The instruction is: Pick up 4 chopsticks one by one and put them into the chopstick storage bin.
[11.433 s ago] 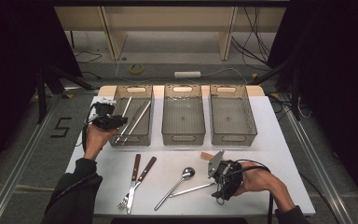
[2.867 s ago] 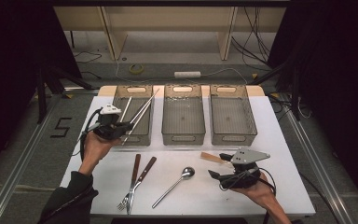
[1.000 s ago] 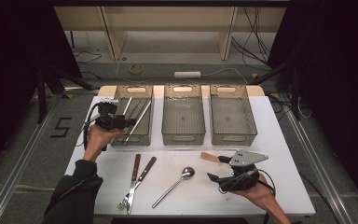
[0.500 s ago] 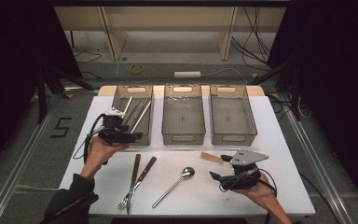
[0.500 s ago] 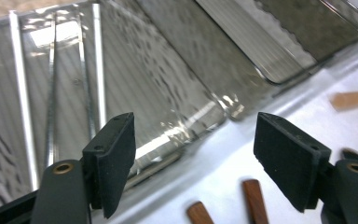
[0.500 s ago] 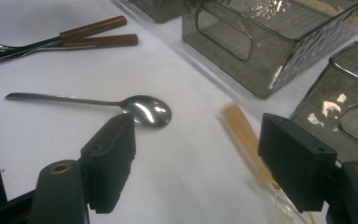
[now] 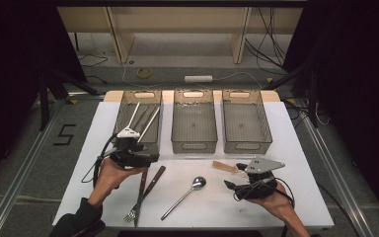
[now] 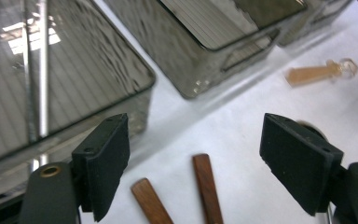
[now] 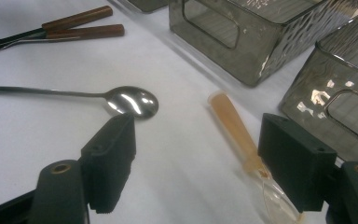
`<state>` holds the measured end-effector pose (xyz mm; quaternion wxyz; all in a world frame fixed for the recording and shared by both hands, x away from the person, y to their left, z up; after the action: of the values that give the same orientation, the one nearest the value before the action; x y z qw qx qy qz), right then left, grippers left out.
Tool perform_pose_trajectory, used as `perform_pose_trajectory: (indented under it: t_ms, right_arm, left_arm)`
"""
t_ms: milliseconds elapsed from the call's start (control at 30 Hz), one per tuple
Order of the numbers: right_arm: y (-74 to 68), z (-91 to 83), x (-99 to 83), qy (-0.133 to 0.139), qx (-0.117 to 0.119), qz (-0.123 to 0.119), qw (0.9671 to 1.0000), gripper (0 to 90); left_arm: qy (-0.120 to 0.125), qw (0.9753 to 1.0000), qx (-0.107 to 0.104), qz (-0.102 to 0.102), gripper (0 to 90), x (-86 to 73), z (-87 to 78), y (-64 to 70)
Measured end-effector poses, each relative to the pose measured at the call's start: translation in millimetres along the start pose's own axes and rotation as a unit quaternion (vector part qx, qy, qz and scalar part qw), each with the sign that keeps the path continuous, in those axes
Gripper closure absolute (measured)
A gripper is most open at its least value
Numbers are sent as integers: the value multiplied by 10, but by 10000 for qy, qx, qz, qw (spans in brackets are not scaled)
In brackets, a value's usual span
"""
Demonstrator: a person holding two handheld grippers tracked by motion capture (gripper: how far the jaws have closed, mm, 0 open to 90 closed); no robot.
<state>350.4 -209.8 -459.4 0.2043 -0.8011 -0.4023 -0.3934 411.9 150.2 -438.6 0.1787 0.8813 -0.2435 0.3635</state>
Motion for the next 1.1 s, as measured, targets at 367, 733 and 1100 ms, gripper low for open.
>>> perform_pose_trajectory:
  t_ms: [367,733,1100]
  right_arm:
    - [26,-37,-25,43,-72,54,9999,286]
    - [19,-41,-30,13,-65,32,10000,286]
    - [11,-31,-30,-6,-75,26,10000,286]
  left_arm:
    - [-47,9997,-178,150,221,-104,39,248]
    - [-290,9984,-335,344,216,-228,72,460]
    - [-616,9956,-462,535,213,-337,127,640]
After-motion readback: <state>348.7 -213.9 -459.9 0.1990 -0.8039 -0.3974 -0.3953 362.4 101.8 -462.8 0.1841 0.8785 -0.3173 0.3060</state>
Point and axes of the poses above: each handheld gripper's, and its own axes: z roughly forward along the jaws, x roughly out of its top, y roughly to its right, the point moved 3 cm from there along z, roughly forward along the jaws, and after that the axes turned 4 degrees about x, right-handed, at the moved point
